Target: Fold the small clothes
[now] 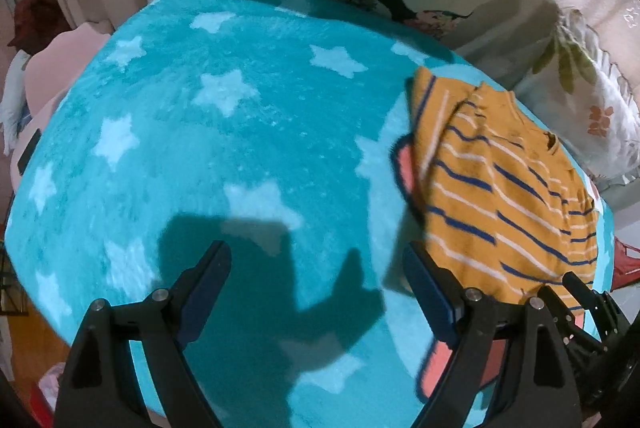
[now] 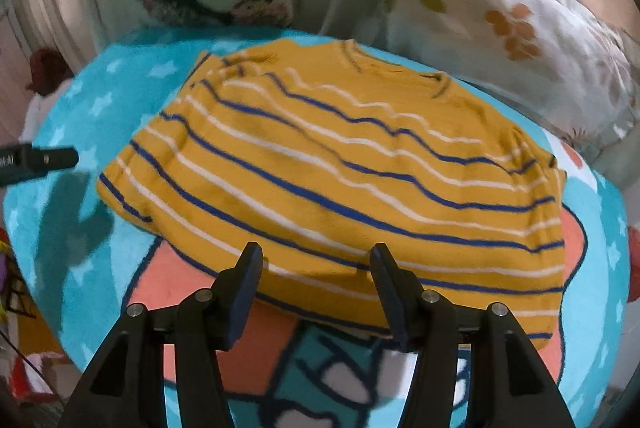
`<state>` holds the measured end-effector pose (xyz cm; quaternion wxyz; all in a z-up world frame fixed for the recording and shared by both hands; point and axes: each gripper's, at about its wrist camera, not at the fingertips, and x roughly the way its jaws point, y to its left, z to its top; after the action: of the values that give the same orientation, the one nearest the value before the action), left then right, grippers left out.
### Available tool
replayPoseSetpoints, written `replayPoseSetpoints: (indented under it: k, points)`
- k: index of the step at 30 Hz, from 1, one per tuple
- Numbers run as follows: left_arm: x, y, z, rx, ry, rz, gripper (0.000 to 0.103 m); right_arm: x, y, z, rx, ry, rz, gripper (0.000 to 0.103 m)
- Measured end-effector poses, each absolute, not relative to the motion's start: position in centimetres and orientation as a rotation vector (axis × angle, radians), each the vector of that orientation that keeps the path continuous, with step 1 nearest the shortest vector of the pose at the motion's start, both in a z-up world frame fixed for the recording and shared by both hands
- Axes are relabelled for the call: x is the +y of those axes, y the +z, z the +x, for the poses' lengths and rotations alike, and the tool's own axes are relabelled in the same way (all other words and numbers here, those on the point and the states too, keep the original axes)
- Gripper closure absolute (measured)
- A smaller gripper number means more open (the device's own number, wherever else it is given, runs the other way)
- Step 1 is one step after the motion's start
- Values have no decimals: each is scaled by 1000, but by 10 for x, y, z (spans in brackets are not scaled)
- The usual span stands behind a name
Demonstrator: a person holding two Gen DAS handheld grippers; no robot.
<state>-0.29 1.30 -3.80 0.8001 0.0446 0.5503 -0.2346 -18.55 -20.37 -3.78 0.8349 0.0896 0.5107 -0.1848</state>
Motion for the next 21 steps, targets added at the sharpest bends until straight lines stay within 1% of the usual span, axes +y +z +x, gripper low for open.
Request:
replayPoseSetpoints:
  k: [5, 12, 16, 21]
  points:
    - [9, -48, 18, 1208, -535, 115, 17, -191, -42, -165, 1116, -429, 150, 43]
    - [-10, -48, 37, 1204, -602, 148, 17, -182, -41, -149, 1133, -467, 111, 43]
    - [-33, -48, 50, 1207, -699, 155, 17, -174, -33, -150, 1070, -414, 142, 42]
    - [-73, -61, 66, 1273, -850, 144, 17, -147, -30, -145, 1011, -302, 129, 39]
